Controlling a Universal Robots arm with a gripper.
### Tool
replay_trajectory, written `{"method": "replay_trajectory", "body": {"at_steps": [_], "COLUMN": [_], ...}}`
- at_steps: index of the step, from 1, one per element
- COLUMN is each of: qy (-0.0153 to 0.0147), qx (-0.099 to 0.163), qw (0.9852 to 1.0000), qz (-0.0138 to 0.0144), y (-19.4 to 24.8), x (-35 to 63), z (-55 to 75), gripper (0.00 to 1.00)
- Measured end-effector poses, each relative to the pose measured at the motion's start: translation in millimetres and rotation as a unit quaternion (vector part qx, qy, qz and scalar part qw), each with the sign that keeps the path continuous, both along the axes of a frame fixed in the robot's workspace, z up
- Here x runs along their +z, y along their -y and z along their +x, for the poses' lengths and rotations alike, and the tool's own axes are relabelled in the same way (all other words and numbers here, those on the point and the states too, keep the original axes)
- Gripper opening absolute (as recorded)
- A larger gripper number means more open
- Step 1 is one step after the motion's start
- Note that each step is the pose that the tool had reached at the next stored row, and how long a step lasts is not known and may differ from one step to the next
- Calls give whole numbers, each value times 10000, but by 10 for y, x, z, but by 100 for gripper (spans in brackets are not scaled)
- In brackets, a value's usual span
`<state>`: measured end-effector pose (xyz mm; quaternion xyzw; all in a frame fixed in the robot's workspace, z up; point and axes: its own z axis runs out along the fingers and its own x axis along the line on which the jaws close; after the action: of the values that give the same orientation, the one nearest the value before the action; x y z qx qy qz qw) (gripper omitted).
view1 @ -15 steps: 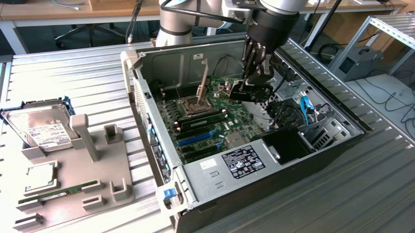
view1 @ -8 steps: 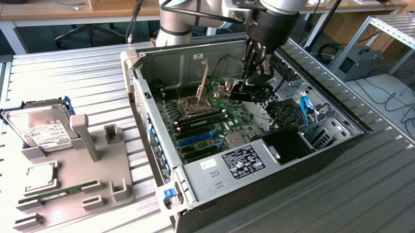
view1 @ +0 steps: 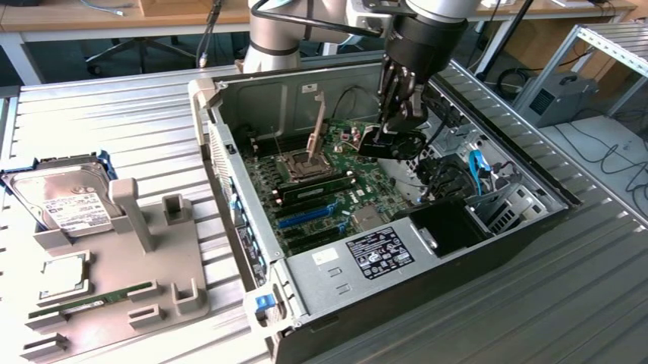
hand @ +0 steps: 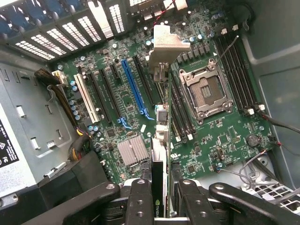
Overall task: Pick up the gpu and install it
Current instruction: 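Insert the gpu into the slot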
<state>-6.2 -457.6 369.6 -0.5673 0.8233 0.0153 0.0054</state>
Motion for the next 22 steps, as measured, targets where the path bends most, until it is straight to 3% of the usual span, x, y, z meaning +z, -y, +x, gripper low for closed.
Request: {"method": "replay_trajectory", "body": {"at_steps": [22], "qy": [0], "qx": [98], "qw": [10000], "qz": [0], "y": [0], "x": [-1], "z": [0], "gripper": [26]}}
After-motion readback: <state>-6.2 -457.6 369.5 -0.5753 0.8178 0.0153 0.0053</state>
